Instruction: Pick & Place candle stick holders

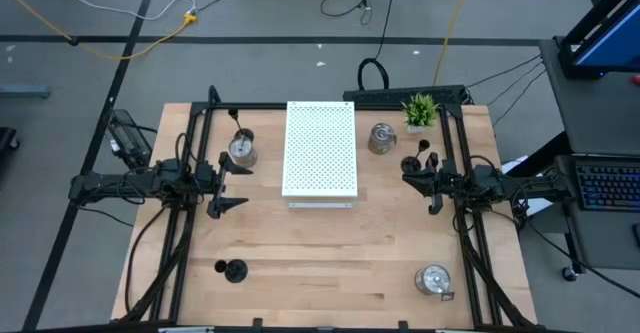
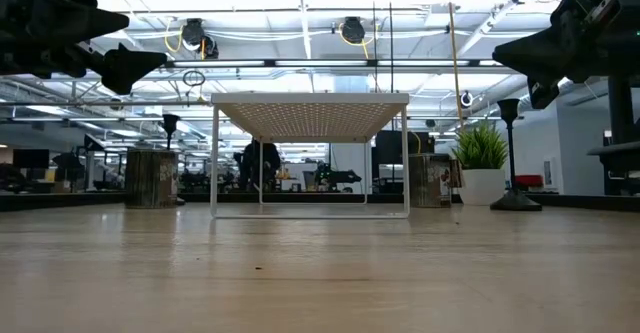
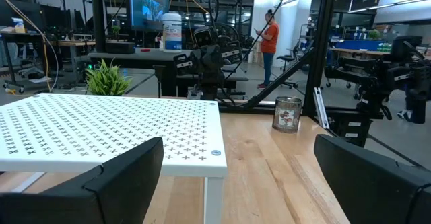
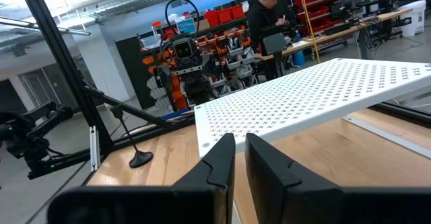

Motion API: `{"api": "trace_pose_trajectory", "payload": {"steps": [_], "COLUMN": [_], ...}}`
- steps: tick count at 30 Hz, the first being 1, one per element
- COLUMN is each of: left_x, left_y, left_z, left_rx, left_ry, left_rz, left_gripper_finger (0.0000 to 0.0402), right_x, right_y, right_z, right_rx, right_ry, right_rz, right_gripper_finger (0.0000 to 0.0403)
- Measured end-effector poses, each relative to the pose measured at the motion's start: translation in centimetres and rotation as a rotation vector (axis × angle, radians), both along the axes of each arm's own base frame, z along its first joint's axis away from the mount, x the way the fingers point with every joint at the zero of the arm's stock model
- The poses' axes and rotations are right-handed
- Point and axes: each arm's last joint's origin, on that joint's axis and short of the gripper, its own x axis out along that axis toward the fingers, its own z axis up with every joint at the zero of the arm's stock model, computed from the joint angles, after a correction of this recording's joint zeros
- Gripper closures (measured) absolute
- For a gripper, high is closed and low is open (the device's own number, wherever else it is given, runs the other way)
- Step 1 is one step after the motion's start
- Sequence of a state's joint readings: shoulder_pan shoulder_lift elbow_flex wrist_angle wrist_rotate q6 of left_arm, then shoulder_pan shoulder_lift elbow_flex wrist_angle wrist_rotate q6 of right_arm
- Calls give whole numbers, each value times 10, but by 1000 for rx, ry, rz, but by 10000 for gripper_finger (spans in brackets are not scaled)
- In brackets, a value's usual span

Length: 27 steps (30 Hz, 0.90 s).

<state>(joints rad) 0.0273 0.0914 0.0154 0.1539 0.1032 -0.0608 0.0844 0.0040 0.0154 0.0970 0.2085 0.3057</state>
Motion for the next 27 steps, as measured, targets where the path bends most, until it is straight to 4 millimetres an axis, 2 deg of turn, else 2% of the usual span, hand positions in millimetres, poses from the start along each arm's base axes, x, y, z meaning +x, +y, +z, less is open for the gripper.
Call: {"api": "trace_pose_trajectory", "payload": {"steps": [15, 22, 24, 27], "left_x": [0, -6, -8, -10], "left_y": [1, 3, 3, 4], "left_z": [5, 27, 34, 48], "left_rx": [-21, -230, -240, -185], "left_ry": [-47, -279, -330, -314], "left_rz": [43, 49, 66, 88], "left_gripper_finger": [9, 9, 9, 9], "right_x": [0, 0, 0, 0], "right_y": [0, 0, 0, 0], "right_z": [0, 0, 0, 0], "right_rx": [0, 7, 7, -12], "right_ry": [-4, -5, -5, -3], "right_rz": [0, 1, 0, -3], "right_gripper_finger": [375, 374, 374, 375]}}
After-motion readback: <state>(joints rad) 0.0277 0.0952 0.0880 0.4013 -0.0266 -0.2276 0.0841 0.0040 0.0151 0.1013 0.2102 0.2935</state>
